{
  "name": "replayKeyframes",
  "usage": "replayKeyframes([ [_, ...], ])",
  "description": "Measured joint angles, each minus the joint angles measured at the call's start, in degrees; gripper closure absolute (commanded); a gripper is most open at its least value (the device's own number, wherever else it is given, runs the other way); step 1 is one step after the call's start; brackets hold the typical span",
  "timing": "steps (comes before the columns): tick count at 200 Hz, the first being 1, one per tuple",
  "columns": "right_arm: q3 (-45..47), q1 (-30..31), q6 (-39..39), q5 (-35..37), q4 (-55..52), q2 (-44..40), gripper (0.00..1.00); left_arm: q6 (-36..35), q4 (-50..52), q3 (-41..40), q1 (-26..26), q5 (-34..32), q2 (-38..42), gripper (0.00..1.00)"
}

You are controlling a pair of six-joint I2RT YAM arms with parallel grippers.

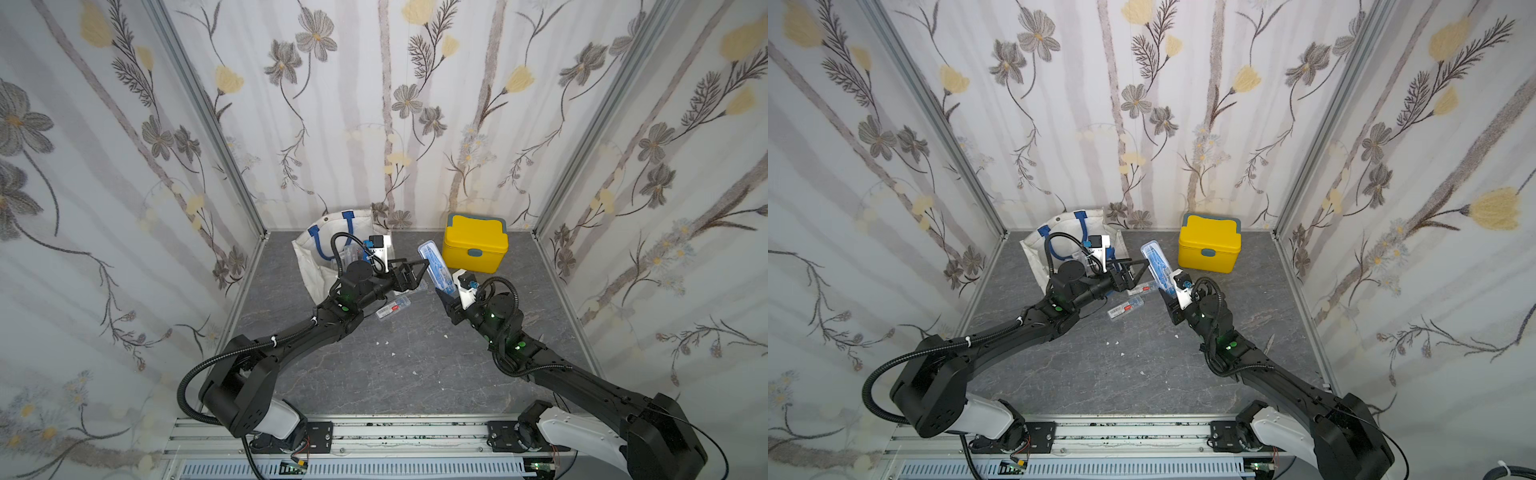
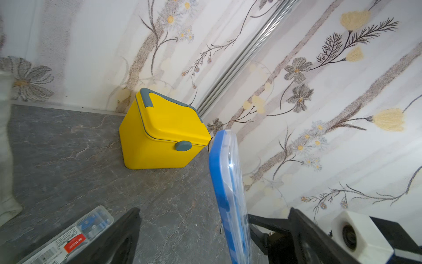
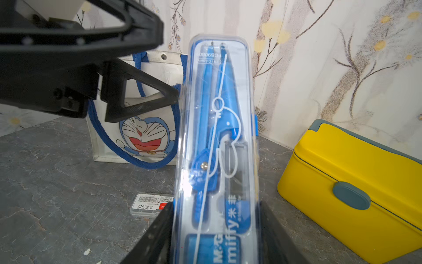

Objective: Put the compass set into the canvas bag
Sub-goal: Pick up the compass set at the center of the board.

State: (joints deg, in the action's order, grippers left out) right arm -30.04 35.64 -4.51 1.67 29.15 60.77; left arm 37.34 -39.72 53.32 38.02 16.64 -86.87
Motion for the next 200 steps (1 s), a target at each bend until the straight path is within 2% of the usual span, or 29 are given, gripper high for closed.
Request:
replayKeyframes([
  [15, 0.59, -0.02, 0.44, 0.22, -0.02, -0.68, 0.53, 1.31, -2.29, 1.33, 0.70, 1.38, -2.80, 0.00],
  [39, 0.87, -0.02, 0.63, 0.20, -0.09, -1.11, 0.53, 3.39, -4.92, 3.85, 1.68, 2.71, -6.97, 0.07],
  [115, 0.87, -0.02, 1.01, 0.44, -0.28, -1.05, 0.53, 4.68, -6.88, 8.24, 4.04, 3.04, -11.67, 0.42],
  [142, 0.87, -0.04, 1.01, 0.66, -0.28, -1.05, 0.54, 4.68, -7.08, 8.35, 4.04, 2.89, -11.76, 0.58],
  [200, 0.79, -0.13, 0.98, 0.87, -0.24, -1.05, 0.53, 4.68, -7.13, 8.35, 4.09, 2.82, -11.76, 0.77],
])
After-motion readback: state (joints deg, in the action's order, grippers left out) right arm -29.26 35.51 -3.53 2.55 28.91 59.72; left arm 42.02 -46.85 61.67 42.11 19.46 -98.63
